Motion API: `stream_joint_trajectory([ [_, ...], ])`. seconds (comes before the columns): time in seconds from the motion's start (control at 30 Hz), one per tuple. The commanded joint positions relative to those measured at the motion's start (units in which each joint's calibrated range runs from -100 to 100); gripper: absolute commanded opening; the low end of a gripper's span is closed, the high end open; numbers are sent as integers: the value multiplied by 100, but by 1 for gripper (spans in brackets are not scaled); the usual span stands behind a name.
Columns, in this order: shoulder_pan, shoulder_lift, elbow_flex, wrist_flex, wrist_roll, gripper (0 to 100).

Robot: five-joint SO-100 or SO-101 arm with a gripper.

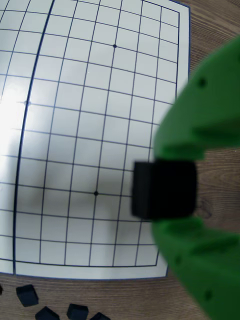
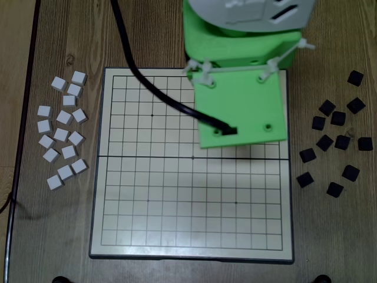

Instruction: Grasp a Black stone and put it on the board on position (0,0).

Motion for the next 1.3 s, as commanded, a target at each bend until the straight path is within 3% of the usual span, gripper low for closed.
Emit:
stream_joint_trajectory([
  [0.0, 64, -543, -459, -61, 39, 6],
  [0.33, 201, -509, -459, -185, 112, 6],
  [0.67, 474, -628, 43, -1177, 347, 6],
  [0.97, 747, -424, 188, -1375, 469, 6],
  [1.27, 993, -594, 1512, -2368, 518, 6],
])
